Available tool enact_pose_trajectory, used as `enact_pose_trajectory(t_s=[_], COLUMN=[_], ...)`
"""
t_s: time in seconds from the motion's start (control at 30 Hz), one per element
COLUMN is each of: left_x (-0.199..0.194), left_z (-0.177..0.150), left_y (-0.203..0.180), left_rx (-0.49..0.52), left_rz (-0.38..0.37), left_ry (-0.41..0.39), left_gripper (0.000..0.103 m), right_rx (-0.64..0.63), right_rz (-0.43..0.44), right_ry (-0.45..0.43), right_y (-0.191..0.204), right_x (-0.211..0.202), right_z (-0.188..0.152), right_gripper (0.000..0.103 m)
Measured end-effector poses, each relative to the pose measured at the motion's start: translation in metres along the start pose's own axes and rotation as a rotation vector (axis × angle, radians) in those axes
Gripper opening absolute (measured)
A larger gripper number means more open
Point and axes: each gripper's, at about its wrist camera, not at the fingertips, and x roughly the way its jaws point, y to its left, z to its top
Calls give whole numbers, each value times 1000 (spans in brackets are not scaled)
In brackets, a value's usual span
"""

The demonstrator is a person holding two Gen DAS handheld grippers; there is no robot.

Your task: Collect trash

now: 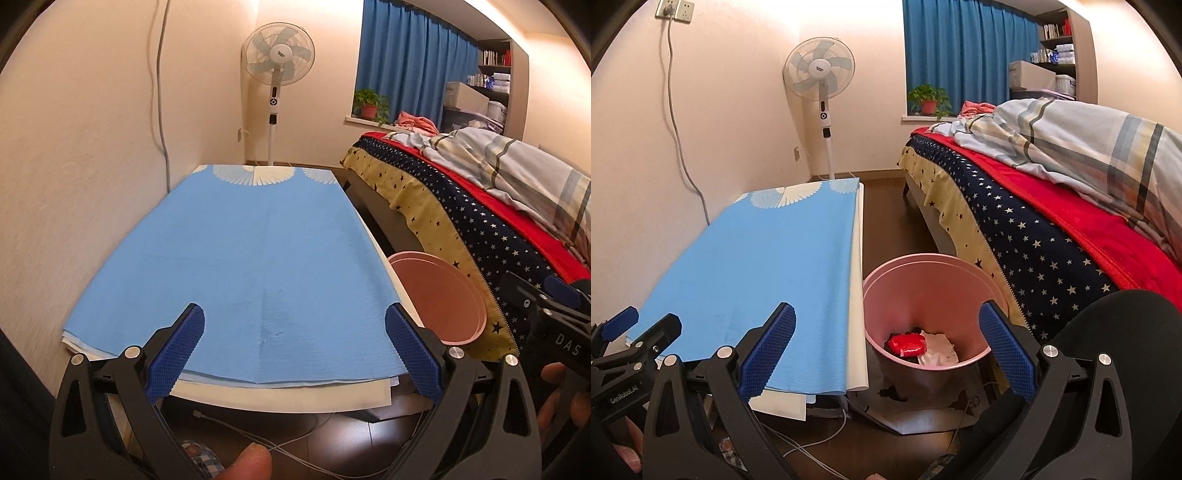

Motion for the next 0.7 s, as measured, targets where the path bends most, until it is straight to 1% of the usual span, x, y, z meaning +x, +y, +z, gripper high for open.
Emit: enact_pose_trajectory(t_s=[0.5,0.7], left_x=[2,3], left_z=[0,1], left_y=[-1,-1], left_rx=[-7,-6], left_rz=[10,20], left_ry=[-10,-16], left_gripper=[95,95], right_rx=[-24,-40], right_rz=[-23,-25], right_ry=[-9,-26], right_y=[5,9], right_x=[2,-1], right_z=[-3,-3], right_gripper=[98,98])
